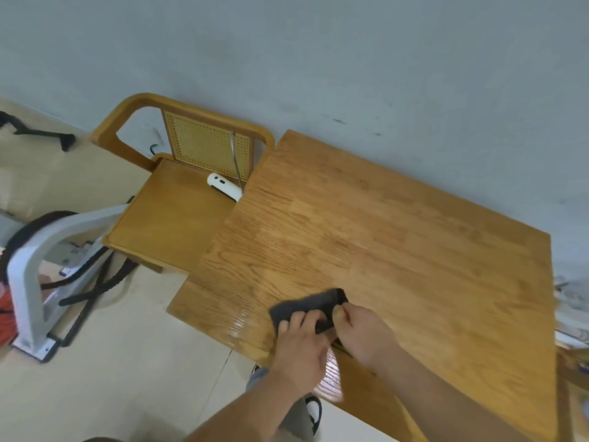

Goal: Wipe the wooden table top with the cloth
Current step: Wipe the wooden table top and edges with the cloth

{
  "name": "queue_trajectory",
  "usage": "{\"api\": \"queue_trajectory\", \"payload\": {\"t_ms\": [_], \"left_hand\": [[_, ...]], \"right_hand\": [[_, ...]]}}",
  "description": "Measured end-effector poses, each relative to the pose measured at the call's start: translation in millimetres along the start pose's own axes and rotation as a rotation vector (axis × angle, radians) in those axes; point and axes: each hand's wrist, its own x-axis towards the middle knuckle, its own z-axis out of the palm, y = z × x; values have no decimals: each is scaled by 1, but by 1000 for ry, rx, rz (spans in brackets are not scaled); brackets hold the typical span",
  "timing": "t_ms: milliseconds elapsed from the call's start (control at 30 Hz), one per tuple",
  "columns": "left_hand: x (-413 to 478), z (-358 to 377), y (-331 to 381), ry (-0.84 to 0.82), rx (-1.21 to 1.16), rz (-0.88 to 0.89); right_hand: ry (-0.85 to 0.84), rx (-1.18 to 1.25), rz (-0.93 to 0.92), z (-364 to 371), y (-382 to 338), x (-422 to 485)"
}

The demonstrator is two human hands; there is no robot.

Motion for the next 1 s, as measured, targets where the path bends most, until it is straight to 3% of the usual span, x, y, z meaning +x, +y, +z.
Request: {"api": "queue_trajectory", "payload": {"t_ms": [67,133,333,467,633,833,1000], "left_hand": [[18,-12,-19,-52,96,141],[19,-22,-43,-20,149,141],[-31,-59,-126,122,101,-335],[-38,-93,-171,100,140,-445],[-59,-81,-168,209,8,-624],[-61,-94,-200,148,-161,-604],[-4,-107,-239,14,-323,-456]], "right_hand": [[7,-3,15,-3,7,0],[-16,3,17,-3,6,2],[-128,66,-62,22,-33,17],[-198,102,-112,39,-77,38],[-218,90,-180,53,-125,72],[-243,112,-166,56,-166,121],[-216,127,-126,50,-180,151]]}}
